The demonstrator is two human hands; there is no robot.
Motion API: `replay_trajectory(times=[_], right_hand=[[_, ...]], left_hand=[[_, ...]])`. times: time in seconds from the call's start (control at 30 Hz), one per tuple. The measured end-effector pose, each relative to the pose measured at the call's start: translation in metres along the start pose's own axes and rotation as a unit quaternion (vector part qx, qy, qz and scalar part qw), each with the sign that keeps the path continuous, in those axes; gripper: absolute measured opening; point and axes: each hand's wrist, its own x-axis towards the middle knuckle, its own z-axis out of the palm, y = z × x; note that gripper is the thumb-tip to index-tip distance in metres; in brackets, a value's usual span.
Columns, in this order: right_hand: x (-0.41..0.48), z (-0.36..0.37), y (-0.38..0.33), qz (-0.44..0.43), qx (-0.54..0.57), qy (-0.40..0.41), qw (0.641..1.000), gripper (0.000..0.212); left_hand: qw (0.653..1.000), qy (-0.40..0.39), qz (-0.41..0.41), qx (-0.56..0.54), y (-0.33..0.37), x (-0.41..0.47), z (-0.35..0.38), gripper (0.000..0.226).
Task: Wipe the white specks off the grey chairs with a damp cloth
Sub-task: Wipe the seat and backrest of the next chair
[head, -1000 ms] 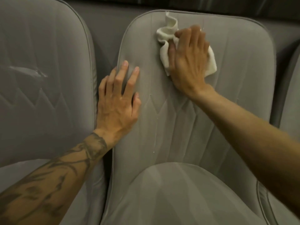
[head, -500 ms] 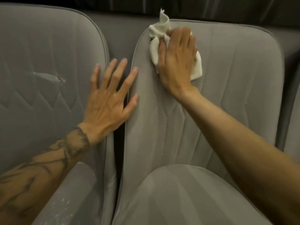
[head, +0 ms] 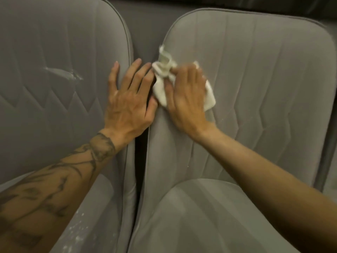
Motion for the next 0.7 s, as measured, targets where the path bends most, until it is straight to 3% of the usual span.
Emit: replay_trajectory(times=[0.07,0.17,0.3,0.37,0.47,0.53,0.6,0.7], right_hand=[[-0.024,-0.009,0.003,-0.064,0.024,-0.050,0.996,0.023],[0.009,-0.015,0.019,-0.133,-0.028,-0.031,0.990,0.025],[0.036,-0.003,0.008,0.016,-0.027,0.056,0.998,0.023],[0.000,0.004,-0.009,0.048,-0.003,0.026,0.999,0.027],[-0.067,-0.005,-0.026,0.005,0.048,-0.075,0.996,0.021],[-0.077,-0.015,-0.022,-0.051,0.020,-0.103,0.993,0.018],[-0.049,-0.019,-0.012,-0.090,-0.022,-0.098,0.991,0.023],[0.019,-0.014,-0.005,-0.050,-0.062,-0.019,0.997,0.028]], left_hand=[[1.000,-0.005,-0.005,-0.009,0.000,0.000,-0.001,0.051],[1.000,-0.013,-0.005,-0.011,0.001,0.001,-0.003,0.048],[1.000,-0.008,-0.003,-0.013,-0.001,0.000,-0.003,0.043],[0.999,0.000,-0.010,-0.035,-0.001,0.000,-0.003,0.040],[0.997,0.021,-0.012,-0.069,-0.003,-0.001,-0.003,0.035],[0.996,0.032,-0.016,-0.076,-0.002,-0.001,-0.003,0.033],[0.996,0.048,-0.022,-0.077,-0.002,-0.002,-0.003,0.030],[0.994,0.064,-0.036,-0.077,0.000,-0.002,-0.003,0.036]])
